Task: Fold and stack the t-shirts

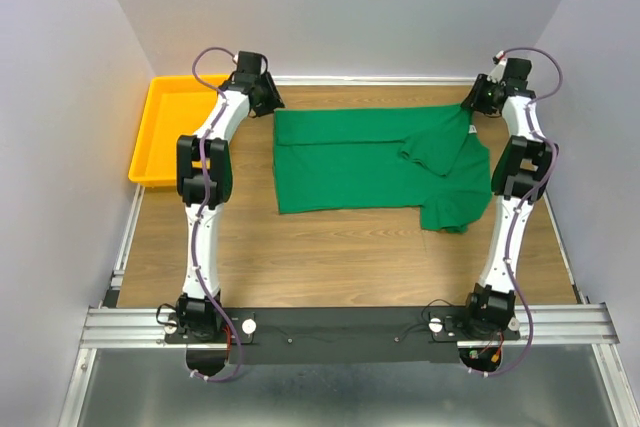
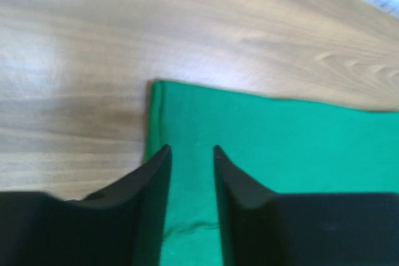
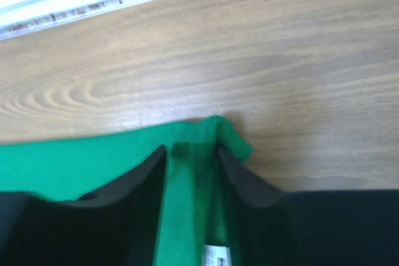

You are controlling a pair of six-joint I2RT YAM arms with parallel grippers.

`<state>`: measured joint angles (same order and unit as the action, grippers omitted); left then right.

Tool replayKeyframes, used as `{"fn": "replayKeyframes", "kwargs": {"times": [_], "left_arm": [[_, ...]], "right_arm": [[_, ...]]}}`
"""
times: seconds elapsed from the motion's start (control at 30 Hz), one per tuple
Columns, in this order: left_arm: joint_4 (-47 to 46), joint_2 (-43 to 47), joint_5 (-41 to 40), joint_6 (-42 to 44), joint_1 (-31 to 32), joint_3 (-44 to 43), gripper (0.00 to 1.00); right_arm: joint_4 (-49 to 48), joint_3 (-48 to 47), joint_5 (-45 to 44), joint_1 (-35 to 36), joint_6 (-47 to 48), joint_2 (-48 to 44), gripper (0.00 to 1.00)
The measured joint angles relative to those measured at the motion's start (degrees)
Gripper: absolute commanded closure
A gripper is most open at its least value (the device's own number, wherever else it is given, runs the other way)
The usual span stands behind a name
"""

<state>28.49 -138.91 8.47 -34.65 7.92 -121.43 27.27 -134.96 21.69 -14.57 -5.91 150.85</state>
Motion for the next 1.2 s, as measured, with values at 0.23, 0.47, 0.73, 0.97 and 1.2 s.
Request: {"fn": "replayKeyframes", "kwargs": {"times": [0.23,0.47,0.73,0.97,1.2], "left_arm": [[1.27,2.82,-5.16,2.64,-0.13,-4.94,0.40],[-5.60,29.99,-13.25,14.03,-0.15,23.54,0.10],[-21.94,72.76,-8.79,20.81,-0.46,59.78,0.18],[-15.82,80.67,-3.15,15.45,3.65,77.61,0.34],[-13.09,84.11,-2.25,-3.19,14.73,90.01,0.36]], "right_arm": [[-0.98,4.98,-2.86,1.11,1.07,-4.55,0.32],[-2.10,24.13,-4.72,1.05,5.62,-22.38,0.12],[-4.63,48.06,-0.07,1.03,12.87,-40.63,0.05],[-1.38,75.87,13.33,1.01,34.05,-62.25,0.00],[7.93,84.11,20.26,1.11,61.83,-87.89,0.01]]}}
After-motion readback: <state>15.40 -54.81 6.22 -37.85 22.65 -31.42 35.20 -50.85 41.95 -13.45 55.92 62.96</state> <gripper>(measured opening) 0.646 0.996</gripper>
